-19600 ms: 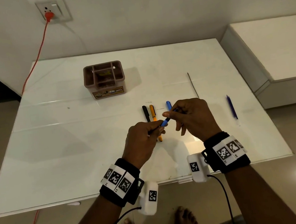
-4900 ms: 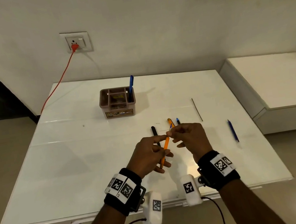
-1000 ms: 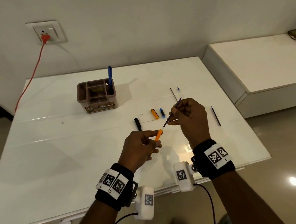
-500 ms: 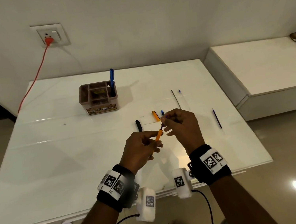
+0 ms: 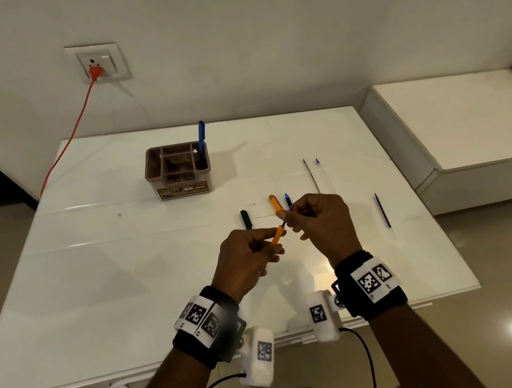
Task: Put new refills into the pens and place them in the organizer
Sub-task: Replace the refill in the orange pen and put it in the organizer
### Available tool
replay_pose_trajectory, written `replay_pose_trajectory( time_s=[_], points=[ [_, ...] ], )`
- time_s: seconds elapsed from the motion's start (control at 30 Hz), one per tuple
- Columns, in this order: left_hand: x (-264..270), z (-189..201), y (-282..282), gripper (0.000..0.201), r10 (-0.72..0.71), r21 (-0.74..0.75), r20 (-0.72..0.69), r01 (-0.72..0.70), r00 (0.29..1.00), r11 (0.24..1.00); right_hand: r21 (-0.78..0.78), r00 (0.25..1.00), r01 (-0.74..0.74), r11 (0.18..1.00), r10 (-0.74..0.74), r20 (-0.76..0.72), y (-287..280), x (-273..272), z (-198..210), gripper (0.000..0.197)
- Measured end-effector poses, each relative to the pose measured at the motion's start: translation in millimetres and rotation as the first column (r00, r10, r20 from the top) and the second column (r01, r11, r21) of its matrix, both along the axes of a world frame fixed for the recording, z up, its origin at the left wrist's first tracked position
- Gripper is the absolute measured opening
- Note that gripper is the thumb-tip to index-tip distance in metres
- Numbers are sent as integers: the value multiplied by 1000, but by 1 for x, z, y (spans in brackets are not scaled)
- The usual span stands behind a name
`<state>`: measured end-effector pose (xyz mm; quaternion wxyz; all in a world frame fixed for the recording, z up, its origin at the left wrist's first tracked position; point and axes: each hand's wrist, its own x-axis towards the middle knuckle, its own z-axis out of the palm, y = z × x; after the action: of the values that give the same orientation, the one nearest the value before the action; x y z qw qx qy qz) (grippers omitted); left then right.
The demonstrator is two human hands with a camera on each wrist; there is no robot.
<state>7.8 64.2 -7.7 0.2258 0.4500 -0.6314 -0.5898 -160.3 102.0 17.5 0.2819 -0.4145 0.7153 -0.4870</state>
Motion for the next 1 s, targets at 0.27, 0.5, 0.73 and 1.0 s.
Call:
replay_pose_trajectory(
  time_s=[0.27, 0.5, 0.73, 1.0],
  points=[
    [9, -3, -13, 26, 82, -39, -38, -84, 996, 996, 318, 992, 119, 940, -101, -72, -63, -52, -25, 14],
    [13, -1, -18, 27, 123, -17, -75, -125, 990, 992, 550, 923, 100, 829, 129, -362, -123, -58, -54, 40],
    [17, -1, -18, 28, 111, -19, -73, -113, 991, 993, 544, 936, 113, 832, 94, -339, -115, -62, -58, 26],
    [14, -2, -12, 32, 70, 27, -39, -69, 997, 997, -51, 917, 135, 990, -105, 385, -1, -24, 20, 18]
  ],
)
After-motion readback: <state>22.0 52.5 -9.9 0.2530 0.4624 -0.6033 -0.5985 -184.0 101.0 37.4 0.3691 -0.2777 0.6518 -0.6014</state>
